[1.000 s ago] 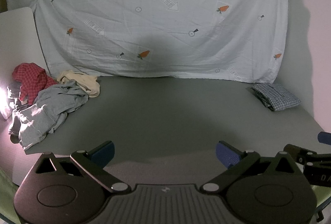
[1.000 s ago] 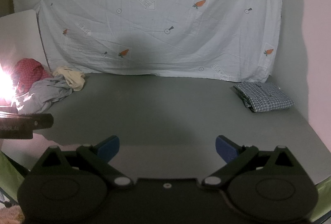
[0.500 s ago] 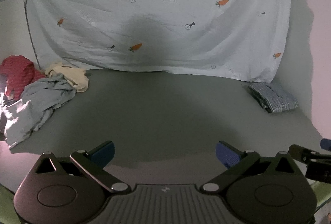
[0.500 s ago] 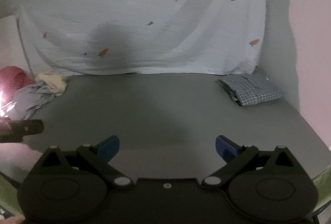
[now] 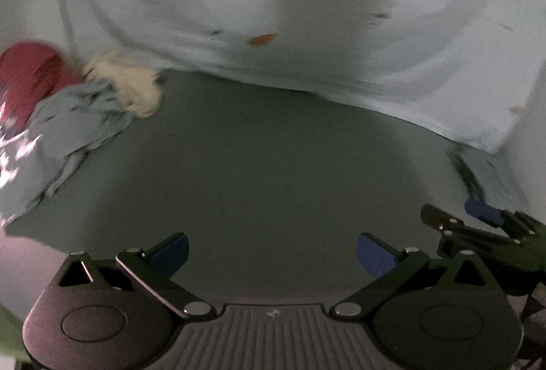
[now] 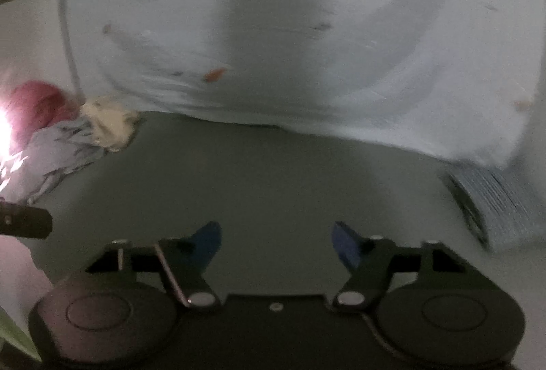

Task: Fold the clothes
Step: 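Reach both tools into the clothes pile and grasp the cream shirt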

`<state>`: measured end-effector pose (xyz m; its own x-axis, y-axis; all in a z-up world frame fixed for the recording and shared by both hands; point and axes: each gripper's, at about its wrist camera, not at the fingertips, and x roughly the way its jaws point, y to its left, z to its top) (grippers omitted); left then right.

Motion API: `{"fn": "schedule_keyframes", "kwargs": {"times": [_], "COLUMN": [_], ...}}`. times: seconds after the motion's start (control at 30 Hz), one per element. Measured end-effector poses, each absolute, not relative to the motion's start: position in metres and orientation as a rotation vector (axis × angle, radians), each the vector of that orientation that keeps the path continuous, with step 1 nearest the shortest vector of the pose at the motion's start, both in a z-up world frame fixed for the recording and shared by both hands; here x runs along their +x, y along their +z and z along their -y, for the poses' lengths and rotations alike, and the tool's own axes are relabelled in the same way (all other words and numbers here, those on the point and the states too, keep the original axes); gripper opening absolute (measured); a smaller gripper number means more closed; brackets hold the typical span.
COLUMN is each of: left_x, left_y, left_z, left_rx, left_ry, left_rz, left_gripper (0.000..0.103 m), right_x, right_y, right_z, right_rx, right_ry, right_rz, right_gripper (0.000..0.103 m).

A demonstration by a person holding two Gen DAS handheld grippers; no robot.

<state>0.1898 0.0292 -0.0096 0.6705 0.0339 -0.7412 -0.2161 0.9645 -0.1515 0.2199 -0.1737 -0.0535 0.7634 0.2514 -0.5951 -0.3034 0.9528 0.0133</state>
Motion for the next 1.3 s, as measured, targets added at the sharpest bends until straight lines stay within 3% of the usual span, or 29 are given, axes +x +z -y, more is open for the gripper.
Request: {"fn": "schedule_keyframes", "kwargs": {"times": [0.17, 0.27, 0.8, 0.83, 0.9, 0.93, 1.0, 1.03, 1.07, 1.3], "left_x": [0.209, 0.229, 0.352, 0.355, 0.359, 0.36, 0.361, 0.363, 0.364, 0.366], "left_y": [-0.015, -0.029, -0.07, -0.07, -0.071, -0.072, -0.073, -0.074, -0.074, -0.05], "left_z": [-0.09, -0.135, -0.409, -0.416, -0.425, -0.427, -0.428, -0.426, -0.422, -0.361], "left_rx": [-0.281, -0.329, -0.421, -0.425, -0.439, -0.444, -0.452, -0.451, -0.447, -0.37], "left_ry": [0.255, 0.294, 0.547, 0.558, 0.58, 0.585, 0.592, 0.595, 0.596, 0.527], "left_rz": [-0.801, -0.799, -0.664, -0.661, -0.657, -0.659, -0.664, -0.67, -0.678, -0.661], "left_gripper": [0.103, 0.103, 0.103, 0.103, 0.103, 0.103, 0.103, 0.103, 0.103, 0.103], "right_x": [0.274, 0.305, 0.464, 0.474, 0.493, 0.501, 0.511, 0.514, 0.514, 0.472], "right_y": [-0.061, -0.066, -0.119, -0.125, -0.145, -0.154, -0.167, -0.172, -0.172, -0.117], "right_z": [0.111, 0.063, -0.247, -0.262, -0.289, -0.3, -0.309, -0.31, -0.305, -0.201], "right_rx": [-0.166, -0.214, -0.46, -0.476, -0.537, -0.564, -0.581, -0.582, -0.574, -0.476], "right_ry": [0.46, 0.537, 0.799, 0.805, 0.795, 0.794, 0.813, 0.821, 0.813, 0.638], "right_rz": [-0.608, -0.595, -0.561, -0.563, -0.601, -0.621, -0.647, -0.654, -0.644, -0.46], "right_gripper": [0.034, 0.023, 0.021, 0.025, 0.043, 0.045, 0.041, 0.017, 0.005, 0.003]}}
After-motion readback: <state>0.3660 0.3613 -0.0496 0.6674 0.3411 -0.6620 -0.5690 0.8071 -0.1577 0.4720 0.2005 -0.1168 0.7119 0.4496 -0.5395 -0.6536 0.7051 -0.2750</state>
